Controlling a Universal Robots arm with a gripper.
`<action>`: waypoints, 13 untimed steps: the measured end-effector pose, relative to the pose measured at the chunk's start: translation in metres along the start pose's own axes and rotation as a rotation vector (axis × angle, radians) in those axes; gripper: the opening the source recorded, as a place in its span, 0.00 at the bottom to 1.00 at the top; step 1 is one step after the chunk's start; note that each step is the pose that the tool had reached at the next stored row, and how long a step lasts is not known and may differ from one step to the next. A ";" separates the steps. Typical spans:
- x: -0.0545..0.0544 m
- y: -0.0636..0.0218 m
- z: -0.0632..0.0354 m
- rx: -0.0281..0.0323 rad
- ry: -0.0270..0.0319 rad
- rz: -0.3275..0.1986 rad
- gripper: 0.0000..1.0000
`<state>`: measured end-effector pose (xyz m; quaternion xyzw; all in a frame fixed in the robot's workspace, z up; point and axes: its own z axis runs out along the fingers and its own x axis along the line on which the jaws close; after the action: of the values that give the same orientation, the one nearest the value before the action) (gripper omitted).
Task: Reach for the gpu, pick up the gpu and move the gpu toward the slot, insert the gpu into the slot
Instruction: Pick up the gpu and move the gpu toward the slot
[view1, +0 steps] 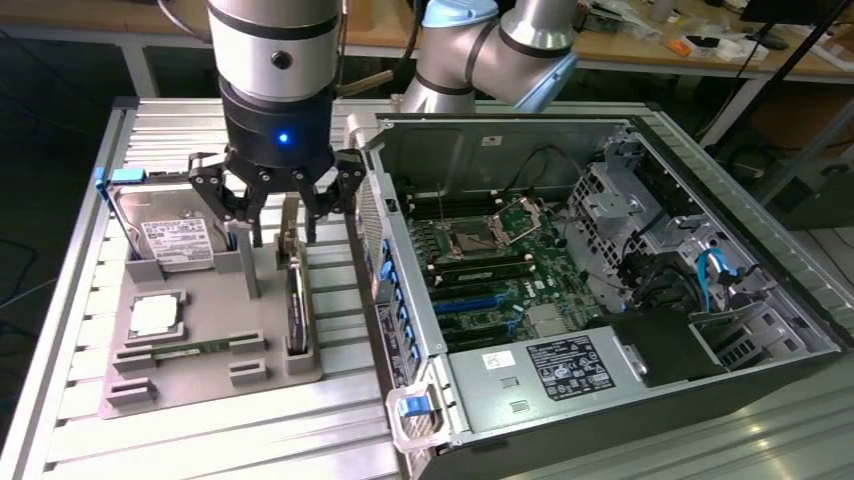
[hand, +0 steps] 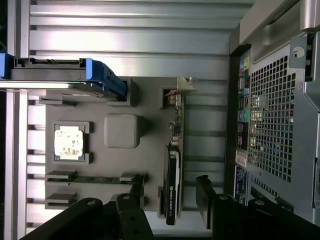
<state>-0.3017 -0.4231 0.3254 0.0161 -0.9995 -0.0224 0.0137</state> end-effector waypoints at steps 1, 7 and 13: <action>0.000 -0.0006 0.0024 0.0000 0.0000 0.000 0.54; 0.000 -0.0043 0.0142 0.0000 0.0000 0.000 0.54; 0.000 -0.0108 0.0249 0.0000 0.0001 0.000 0.54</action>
<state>-0.3017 -0.4328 0.3001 0.0161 -0.9995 -0.0224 0.0137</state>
